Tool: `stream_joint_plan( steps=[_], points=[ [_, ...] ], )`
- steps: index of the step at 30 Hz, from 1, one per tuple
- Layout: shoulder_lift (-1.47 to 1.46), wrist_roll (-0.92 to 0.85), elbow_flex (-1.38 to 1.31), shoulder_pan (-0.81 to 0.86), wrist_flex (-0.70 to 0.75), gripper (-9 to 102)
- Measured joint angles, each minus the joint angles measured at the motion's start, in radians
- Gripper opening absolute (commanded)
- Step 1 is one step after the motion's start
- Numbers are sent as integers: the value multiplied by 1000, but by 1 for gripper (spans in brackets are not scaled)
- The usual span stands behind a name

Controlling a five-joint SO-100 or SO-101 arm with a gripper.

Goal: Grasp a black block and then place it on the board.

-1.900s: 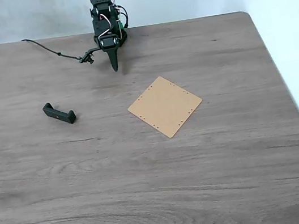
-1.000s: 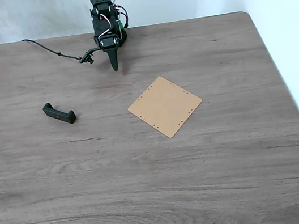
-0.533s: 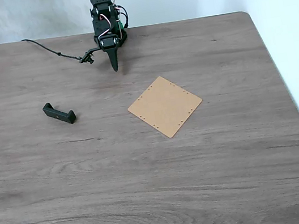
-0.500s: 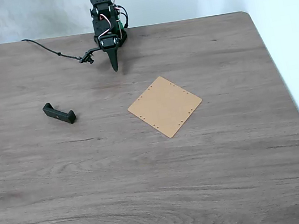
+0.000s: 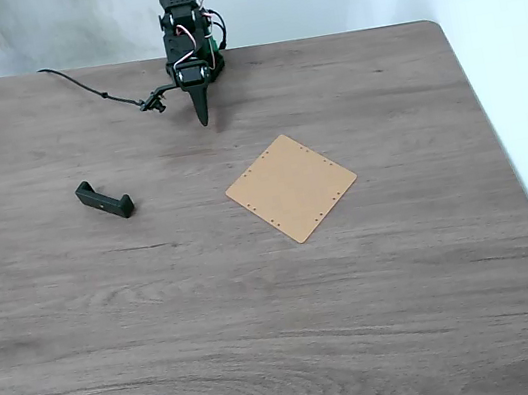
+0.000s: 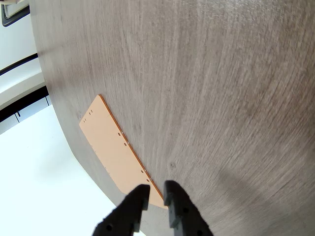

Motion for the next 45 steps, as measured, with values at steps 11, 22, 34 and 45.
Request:
stream_joint_plan(
  steps=[11,22,34,45],
  points=[
    [0,0,0,0,0,1],
    [0,0,0,0,0,0],
    [0,-12,0,-26,-12,0],
    [-212,-405,-146,64,-170,0]
  ],
)
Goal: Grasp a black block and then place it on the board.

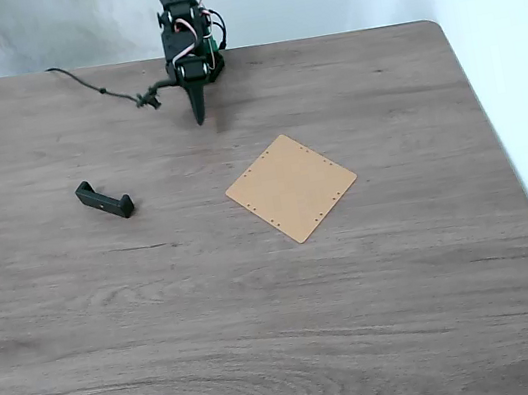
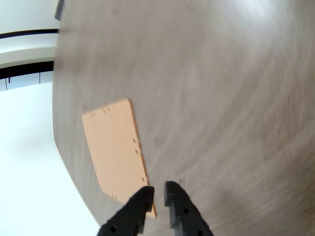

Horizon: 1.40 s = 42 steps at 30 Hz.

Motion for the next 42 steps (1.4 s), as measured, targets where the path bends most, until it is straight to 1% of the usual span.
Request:
stream_joint_plan(
  steps=[6,11,20,24,29,42],
  points=[
    [-364,-146,-256,87,-190,4],
    [-733,-319,-480,149,-259,7],
    [-999,-721,-698,158,-235,13],
    [-1083,-905,-723,198,-301,16],
    [-1124,-1152,-742,236,-302,17],
    [-1301,-1660,-905,348,-218,23]
  ],
)
